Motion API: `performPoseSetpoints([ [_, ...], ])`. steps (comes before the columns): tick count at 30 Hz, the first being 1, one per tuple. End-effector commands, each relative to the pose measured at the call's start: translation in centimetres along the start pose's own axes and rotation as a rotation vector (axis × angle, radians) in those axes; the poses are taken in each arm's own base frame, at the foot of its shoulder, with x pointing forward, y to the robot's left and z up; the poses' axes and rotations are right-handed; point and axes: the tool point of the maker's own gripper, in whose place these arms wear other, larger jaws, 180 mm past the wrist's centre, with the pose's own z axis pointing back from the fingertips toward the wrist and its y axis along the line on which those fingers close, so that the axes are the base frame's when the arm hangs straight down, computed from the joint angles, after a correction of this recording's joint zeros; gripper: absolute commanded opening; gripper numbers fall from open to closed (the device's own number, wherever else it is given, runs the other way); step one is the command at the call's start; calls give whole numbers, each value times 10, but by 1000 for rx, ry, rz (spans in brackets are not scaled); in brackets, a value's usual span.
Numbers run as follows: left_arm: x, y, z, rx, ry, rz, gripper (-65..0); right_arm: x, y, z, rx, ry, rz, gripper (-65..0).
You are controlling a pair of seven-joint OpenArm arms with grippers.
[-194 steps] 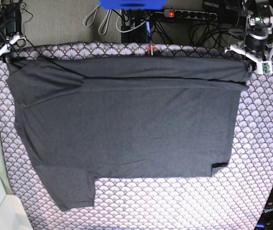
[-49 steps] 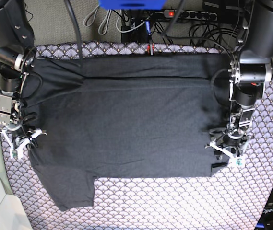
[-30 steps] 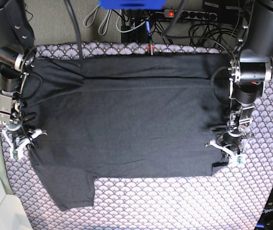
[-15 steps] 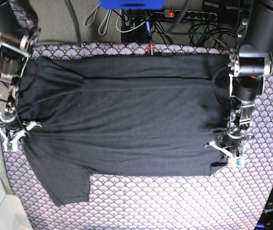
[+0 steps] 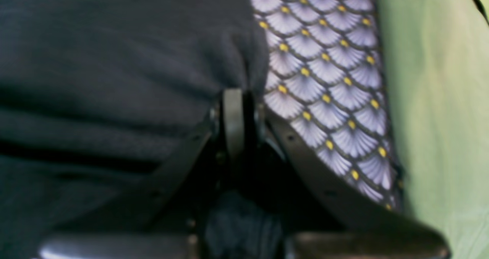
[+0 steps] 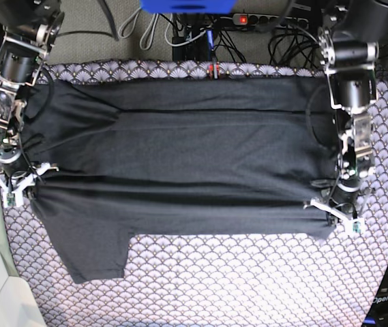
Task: Fold the T-shirt properly
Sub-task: 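Lift the held edges and fold them toward the collar end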
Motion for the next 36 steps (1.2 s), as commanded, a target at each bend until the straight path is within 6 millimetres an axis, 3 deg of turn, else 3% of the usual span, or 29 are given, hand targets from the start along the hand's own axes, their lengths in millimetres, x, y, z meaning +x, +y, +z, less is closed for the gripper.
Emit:
performPoseSetpoints([
  [1,29,5,3,9,-75,-7,-645,24,-13,5,-19,-68,11,-650],
  [16,23,-16,53,-34,-96,-65,-645,15,-1,47,2,-105,40,-650],
  [23,15,20,72,43,-93,-40,-645,7,-14,61,5,-112,-1,-650],
  [33,12,14,96,31,-69,-82,-645,-28,-15,78,11,-44,-2,-650],
  [36,12,24,108,56,-78,-86,-645,-31,-14,82,13,-37,9,-650],
])
